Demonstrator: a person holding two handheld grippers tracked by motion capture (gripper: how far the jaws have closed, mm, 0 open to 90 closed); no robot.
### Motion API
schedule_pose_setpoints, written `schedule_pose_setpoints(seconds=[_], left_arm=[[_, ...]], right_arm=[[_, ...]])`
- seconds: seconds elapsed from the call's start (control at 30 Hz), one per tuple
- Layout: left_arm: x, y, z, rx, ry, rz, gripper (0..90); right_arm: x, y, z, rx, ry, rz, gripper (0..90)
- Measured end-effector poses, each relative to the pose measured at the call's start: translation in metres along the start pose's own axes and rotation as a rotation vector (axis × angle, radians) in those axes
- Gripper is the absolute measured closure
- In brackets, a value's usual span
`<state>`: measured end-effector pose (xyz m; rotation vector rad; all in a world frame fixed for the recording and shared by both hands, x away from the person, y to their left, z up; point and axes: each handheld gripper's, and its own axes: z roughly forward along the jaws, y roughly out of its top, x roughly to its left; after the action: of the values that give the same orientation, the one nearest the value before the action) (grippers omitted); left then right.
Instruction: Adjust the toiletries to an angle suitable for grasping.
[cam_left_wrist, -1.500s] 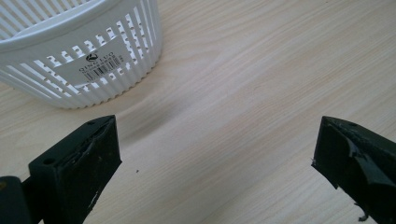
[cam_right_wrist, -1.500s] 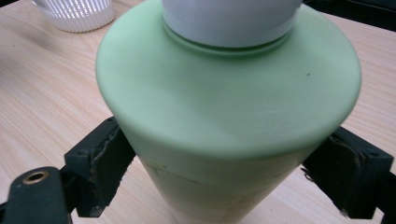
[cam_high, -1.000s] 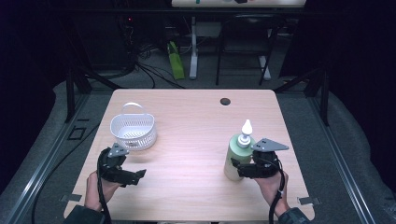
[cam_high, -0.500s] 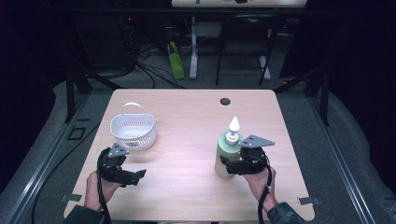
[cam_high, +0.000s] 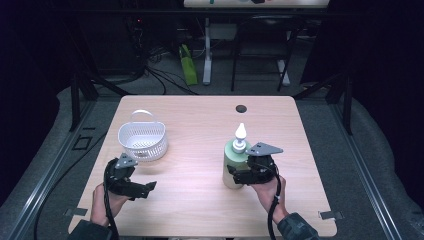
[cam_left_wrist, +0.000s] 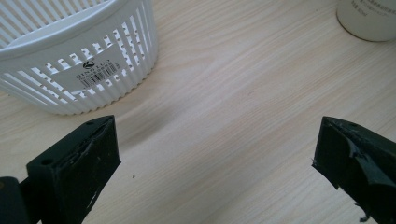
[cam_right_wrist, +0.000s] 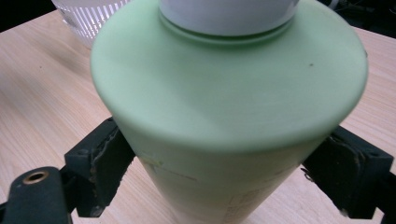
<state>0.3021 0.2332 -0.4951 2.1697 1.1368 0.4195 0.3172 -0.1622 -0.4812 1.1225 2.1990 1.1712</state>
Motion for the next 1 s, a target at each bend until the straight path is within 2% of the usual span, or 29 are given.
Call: schedule_pose_setpoints(seconds=[0.4, 1.0], left_arm=[[-0.001, 0.0, 0.0, -0.007, -0.003, -0.003, 0.0], [-0.001, 0.0, -0.002, -0.021, -0.003, -0.015, 0.0]], right_arm=[[0.01, 0.007, 0.011, -0.001, 0.022, -0.012, 12.7], [0.037, 0.029, 0.047, -0.009, 0.105, -0.068, 12.6]])
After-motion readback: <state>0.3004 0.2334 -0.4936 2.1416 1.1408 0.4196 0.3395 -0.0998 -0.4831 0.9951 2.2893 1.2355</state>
